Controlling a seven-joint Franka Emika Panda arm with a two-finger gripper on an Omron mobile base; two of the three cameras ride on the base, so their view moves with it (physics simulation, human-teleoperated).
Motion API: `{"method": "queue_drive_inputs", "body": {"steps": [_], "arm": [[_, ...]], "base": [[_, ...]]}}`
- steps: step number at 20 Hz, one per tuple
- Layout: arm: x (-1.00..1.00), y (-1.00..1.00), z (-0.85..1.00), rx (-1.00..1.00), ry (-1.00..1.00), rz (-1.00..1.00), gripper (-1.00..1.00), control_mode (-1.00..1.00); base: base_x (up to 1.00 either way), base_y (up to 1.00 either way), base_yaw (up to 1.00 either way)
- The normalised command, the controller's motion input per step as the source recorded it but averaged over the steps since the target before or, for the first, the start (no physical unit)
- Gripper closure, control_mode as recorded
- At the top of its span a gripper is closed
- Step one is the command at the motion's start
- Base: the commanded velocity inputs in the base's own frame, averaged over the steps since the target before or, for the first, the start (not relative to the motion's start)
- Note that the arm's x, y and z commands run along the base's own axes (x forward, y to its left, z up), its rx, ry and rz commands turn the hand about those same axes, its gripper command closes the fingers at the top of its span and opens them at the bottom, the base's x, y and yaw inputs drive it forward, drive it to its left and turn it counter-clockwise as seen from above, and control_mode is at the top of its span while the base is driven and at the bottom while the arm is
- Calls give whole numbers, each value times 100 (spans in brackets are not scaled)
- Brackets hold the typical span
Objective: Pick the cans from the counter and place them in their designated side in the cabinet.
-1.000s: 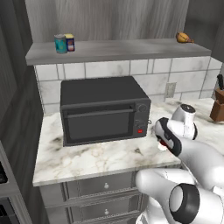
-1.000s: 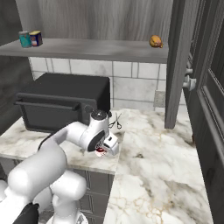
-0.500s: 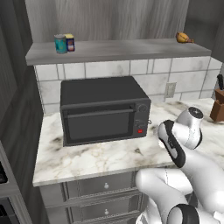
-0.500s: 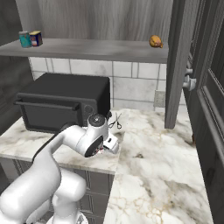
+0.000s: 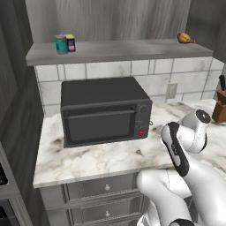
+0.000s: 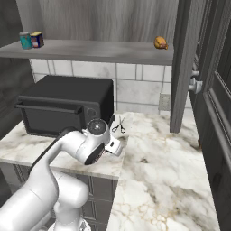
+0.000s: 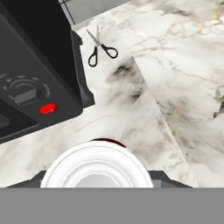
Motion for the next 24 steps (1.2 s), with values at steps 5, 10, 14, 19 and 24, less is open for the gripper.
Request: {"method": "queue_drive_inputs", "body": {"steps": [5,10,14,19,24], "arm": [[-9,0,20,0,-9,0,100,-100],[-26,0,23,0,-7,0,100,-100],[-27,2,27,0,-5,0,100,-100],[-28,0,28,0,-4,0,100,-100],[-29,0,24,0,-4,0,100,-100]], "base": [[0,0,0],[0,0,0],[0,0,0],[0,0,0],[0,0,0]]}}
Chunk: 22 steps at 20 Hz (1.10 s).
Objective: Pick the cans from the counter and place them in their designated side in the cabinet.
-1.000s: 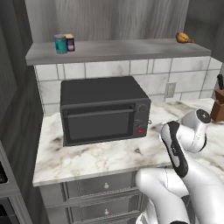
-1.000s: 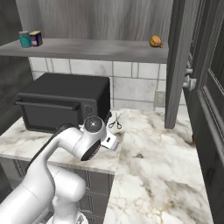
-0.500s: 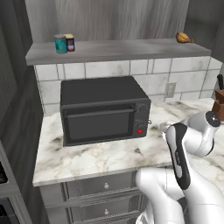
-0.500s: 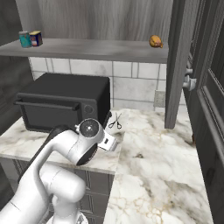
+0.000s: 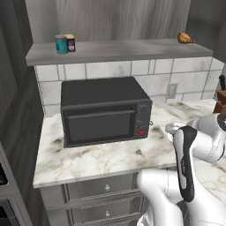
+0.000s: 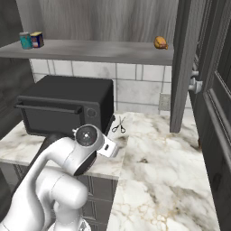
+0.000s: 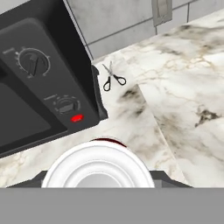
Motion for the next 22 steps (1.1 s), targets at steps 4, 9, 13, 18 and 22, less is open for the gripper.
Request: {"method": "queue_drive_inputs", "body": {"steps": [4,9,13,18,22], "arm": [[-24,3,25,0,-4,0,100,-100],[-24,9,31,0,-4,0,100,-100],[-26,19,27,0,-4,0,100,-100],[-20,28,36,-2,-7,0,100,-100],[-19,26,30,-2,-7,0,100,-100]], "base": [[0,0,0],[0,0,0],[0,0,0],[0,0,0],[0,0,0]]}}
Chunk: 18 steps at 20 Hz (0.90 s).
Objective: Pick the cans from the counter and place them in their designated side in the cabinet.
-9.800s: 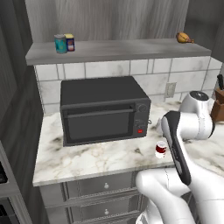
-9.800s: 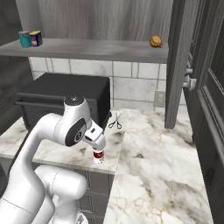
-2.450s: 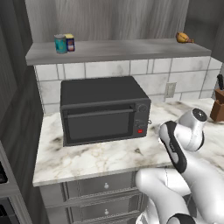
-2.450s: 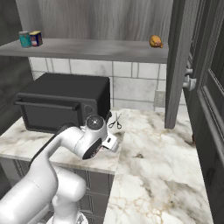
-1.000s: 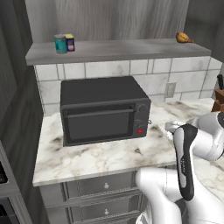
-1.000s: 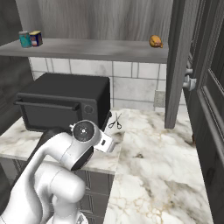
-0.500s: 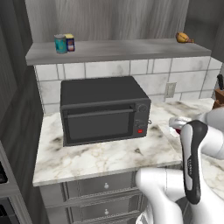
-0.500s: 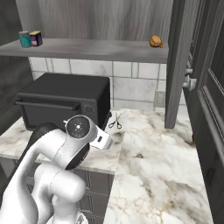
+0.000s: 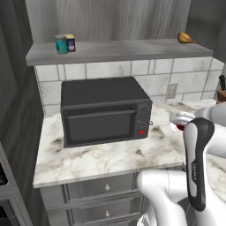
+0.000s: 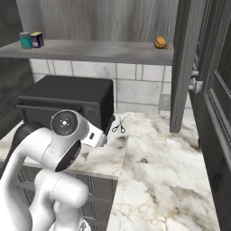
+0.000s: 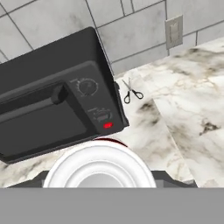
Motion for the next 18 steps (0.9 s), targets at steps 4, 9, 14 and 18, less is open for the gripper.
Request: {"method": "queue_drive_inputs", "body": {"steps": [4,9,14,18], "arm": [[-17,25,21,0,-8,0,100,-100],[-28,21,15,-1,-14,0,100,-100],[-27,20,15,-1,-14,0,100,-100],[-23,24,15,-1,-12,0,100,-100]], "base": [[0,0,0],[0,0,0],[0,0,0],[0,0,0]]}}
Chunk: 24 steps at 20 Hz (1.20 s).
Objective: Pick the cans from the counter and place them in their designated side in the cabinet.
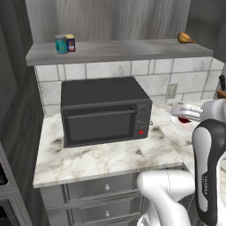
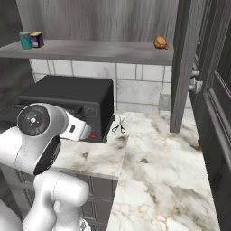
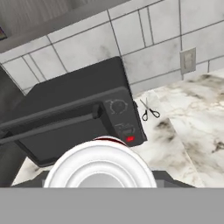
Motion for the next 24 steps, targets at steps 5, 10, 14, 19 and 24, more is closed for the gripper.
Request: {"method": "queue_drive_inputs", "body": {"steps": [5,10,14,19,24], "arm": [[-17,22,15,-1,-12,0,100,-100],[-8,22,14,0,-10,0,100,-100],[-7,14,14,-1,-10,0,100,-100],[-7,14,14,-1,-10,0,100,-100],[-8,14,15,-1,-10,0,100,-100]], "base": [[0,0,0],[0,0,0],[0,0,0],[0,0,0],[0,0,0]]}}
